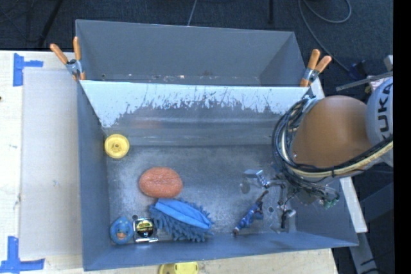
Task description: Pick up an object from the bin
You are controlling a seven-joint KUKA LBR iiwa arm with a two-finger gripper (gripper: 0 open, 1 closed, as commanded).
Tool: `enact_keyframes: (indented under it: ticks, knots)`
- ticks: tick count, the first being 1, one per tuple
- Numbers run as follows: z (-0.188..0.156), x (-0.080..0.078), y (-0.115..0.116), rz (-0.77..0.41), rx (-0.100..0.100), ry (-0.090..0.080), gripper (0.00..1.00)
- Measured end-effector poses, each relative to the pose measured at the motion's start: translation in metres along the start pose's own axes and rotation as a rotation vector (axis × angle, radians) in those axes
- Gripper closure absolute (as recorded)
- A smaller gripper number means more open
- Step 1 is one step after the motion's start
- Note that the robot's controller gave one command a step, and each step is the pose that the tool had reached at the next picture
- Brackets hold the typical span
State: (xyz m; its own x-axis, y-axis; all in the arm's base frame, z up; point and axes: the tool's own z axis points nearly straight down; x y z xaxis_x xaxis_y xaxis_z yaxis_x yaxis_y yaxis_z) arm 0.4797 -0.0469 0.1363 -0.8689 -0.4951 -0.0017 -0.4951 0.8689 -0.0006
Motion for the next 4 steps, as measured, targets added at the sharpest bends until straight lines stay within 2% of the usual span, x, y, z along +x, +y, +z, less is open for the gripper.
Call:
enact_keyframes:
  ticks: [1, 2, 3, 4]
  knots:
    - [0.046, -0.001, 0.002, -0.227, -0.003, 0.002, 1.00]
    - [0.046, -0.001, 0.002, -0.227, -0.003, 0.002, 1.00]
    - [-0.014, -0.003, 0.004, -0.250, -0.007, 0.005, 1.00]
    - [-0.029, -0.009, 0.003, -0.237, 0.003, -0.004, 1.00]
